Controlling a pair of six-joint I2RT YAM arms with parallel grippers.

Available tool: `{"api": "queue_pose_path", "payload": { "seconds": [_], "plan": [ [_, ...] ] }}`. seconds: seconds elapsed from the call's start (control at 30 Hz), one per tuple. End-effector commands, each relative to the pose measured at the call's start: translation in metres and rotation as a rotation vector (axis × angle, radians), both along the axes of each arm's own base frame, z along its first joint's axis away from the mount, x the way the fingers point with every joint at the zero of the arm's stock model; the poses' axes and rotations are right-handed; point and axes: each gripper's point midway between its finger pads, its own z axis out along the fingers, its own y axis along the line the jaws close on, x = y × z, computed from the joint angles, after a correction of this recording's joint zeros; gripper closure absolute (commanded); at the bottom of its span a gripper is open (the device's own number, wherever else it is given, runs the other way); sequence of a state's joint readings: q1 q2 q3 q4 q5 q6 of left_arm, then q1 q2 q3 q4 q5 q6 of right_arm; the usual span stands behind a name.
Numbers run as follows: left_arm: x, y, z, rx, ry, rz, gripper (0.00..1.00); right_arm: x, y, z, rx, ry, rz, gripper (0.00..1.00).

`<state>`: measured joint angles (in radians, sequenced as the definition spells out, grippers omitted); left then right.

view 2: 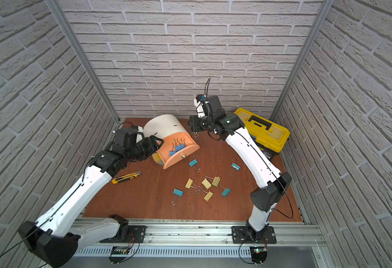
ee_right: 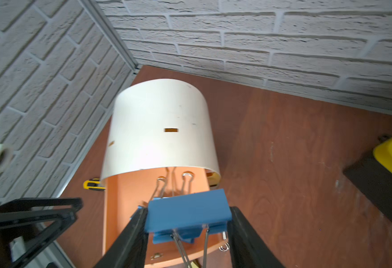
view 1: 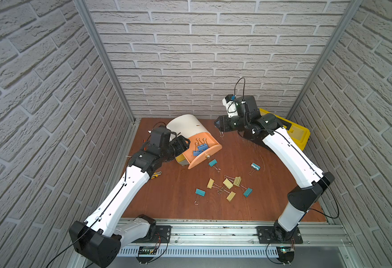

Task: Put the binder clips in the drawer according to color
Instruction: Place the binder clip in the drawer.

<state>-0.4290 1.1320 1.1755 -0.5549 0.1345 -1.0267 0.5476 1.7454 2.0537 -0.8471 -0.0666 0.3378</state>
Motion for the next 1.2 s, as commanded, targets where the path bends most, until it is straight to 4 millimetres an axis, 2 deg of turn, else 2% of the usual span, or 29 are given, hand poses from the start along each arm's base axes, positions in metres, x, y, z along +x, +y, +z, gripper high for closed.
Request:
{"api": "queue_pose_path", "payload": {
  "seconds": [0.0, 0.27, 0.57, 0.77, 1.17],
  "plan": [
    [-0.008, 0.011, 0.003, 0.009, -0.021, 0.045, 0.26, -0.011, 0.035, 0.028, 0.099, -0.055, 0.08, 0.57],
    [-0.033, 0.038, -0.02, 0.027, 0.019, 0.129, 0.26, -0.026, 0.097, 0.012, 0.085, -0.07, 0.219, 0.57],
    [-0.049, 0.051, -0.026, 0.029, 0.022, 0.162, 0.26, -0.028, 0.137, -0.019, 0.023, -0.061, 0.299, 0.58],
    [-0.055, 0.056, -0.026, 0.038, 0.021, 0.17, 0.26, -0.033, 0.14, -0.038, -0.037, -0.049, 0.313, 0.58],
    [-0.054, 0.056, -0.03, 0.036, 0.033, 0.17, 0.26, -0.033, 0.131, -0.056, -0.1, -0.043, 0.297, 0.56]
  ]
}}
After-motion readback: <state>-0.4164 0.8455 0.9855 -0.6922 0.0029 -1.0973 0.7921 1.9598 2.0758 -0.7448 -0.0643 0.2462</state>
